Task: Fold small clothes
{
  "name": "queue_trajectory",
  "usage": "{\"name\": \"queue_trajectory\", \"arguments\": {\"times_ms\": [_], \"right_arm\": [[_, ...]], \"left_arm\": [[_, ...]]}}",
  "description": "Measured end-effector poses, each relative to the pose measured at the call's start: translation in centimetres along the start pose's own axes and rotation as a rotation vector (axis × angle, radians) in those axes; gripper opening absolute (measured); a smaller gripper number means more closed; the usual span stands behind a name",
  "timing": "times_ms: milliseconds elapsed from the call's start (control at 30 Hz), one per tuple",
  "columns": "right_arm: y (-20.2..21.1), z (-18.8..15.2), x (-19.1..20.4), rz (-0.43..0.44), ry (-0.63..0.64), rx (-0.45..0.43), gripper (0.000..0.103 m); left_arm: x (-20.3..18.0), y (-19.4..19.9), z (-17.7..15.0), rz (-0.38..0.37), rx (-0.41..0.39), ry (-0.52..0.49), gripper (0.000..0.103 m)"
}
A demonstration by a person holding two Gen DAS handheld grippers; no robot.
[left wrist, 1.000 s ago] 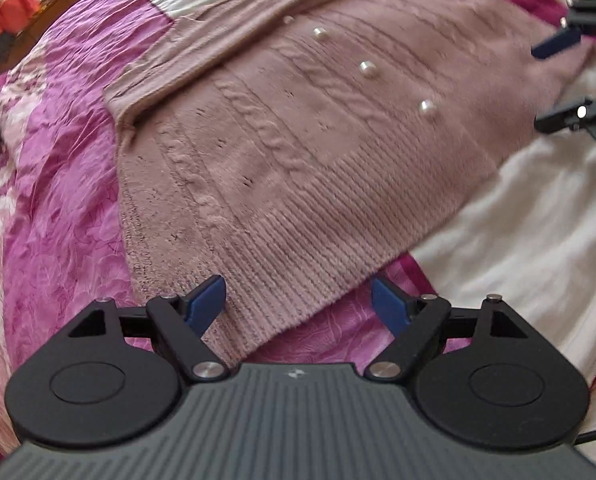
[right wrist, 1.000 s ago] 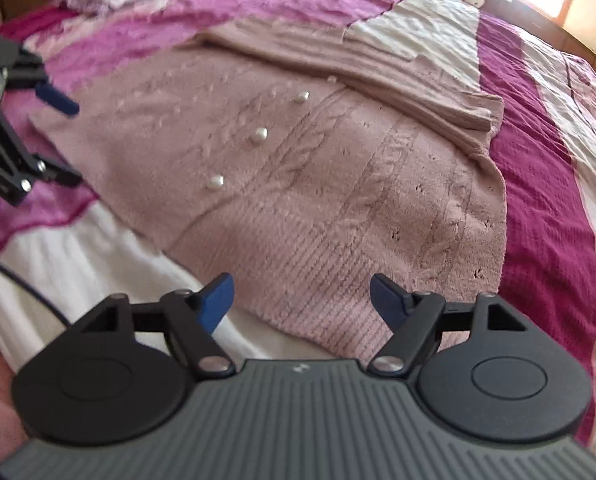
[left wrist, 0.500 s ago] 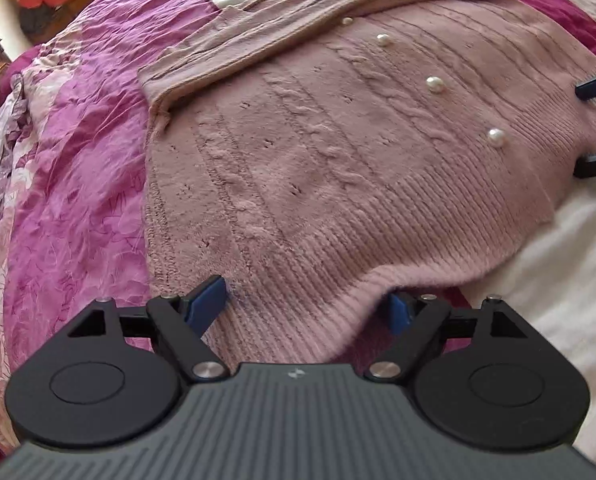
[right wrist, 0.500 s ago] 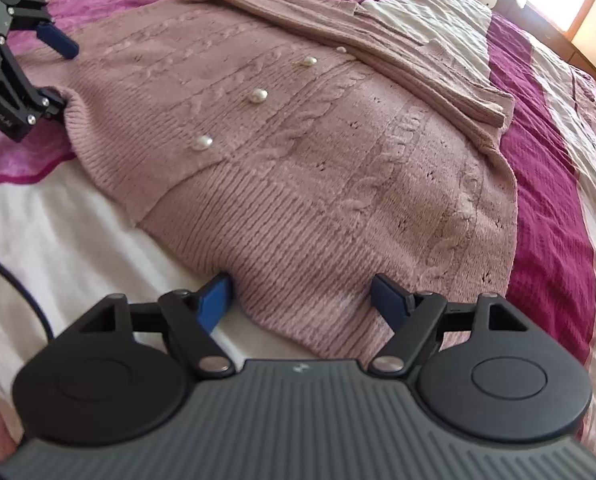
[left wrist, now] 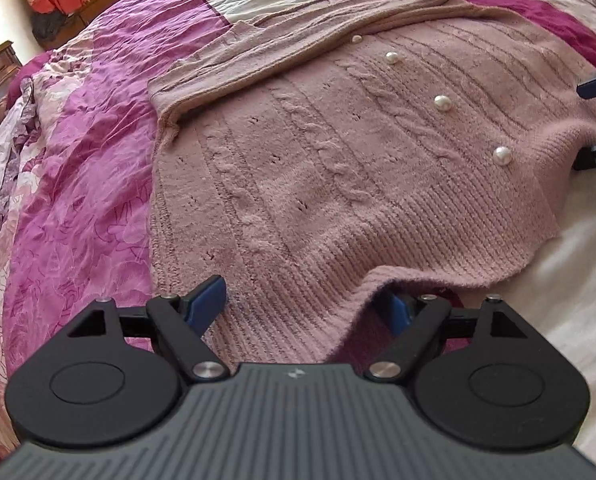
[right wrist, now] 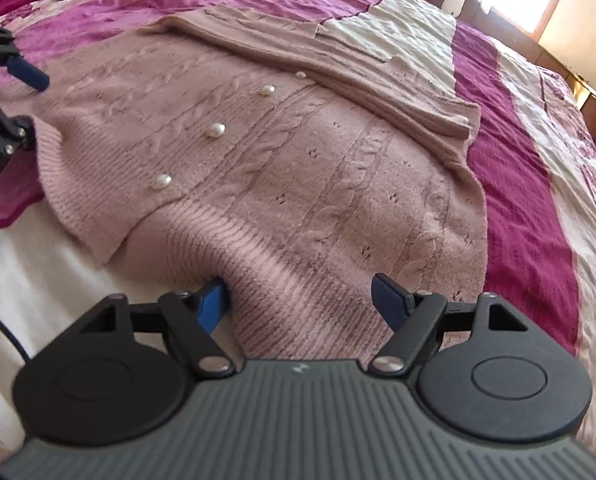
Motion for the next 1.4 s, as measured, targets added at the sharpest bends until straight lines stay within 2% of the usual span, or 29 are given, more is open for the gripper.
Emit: {"name": "queue_trajectory", "arguments": {"times_ms": [100,300,367,433,467,533,667,933,1400], "right_arm": [[-0.1,0.0,-0.1,-0.001,-0.012,-0.003,0.077],[0.1,0.0,-0.3,-0.007,-0.035,-0.020,0.052],[0.0,-0.1,-0.4,-0.006,-0.050,-0.021,0.045],[0.0,0.0,-0.5,0.000,-0.076,-0.023,0.038],[0.0,0.0,-0.6,0.002,-0.089,-0.026,0.034],[0.0,0.2,-0.9,0.002,-0.112,-0.033,0.024],[0.5,0.5,-1.2,-0.001,-0.137,-0.066,0.016],[1.7,2.2,-2.3,-0.016,-0.178,-0.149,0.014],[2.7,5.9,-4.8,-0.063,-0.246,-0.290,0.013]], "left_arm": [[-0.1,0.0,0.2,0.018,-0.014,0.002,0.085],[-0.2,0.8,0.6,0.037,-0.064,0.008,0.082],[-0.3,0.6,0.5,-0.004,-0.047,0.028,0.073],[-0.2,0.5,0.5,-0.051,-0.038,0.074,0.056],[-0.2,0.6,0.5,-0.065,-0.042,0.091,0.051],[-0.3,0.9,0.7,-0.074,-0.057,0.108,0.029],[-0.4,1.9,1.5,-0.073,-0.098,0.130,0.013],[0.5,3.6,3.6,-0.030,-0.169,0.196,0.007],[3.1,6.2,8.6,0.047,-0.337,0.257,0.006]]}}
Point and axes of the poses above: each gripper's, at about its wrist camera, not at the fingertips, and y roughly against the way its jaws point, x to its left, z to its top, the point moved 6 cm from there along -y, roughly the way its jaws point, and after that the axes turned 2 degrees about -z, right-handed, at the moved point
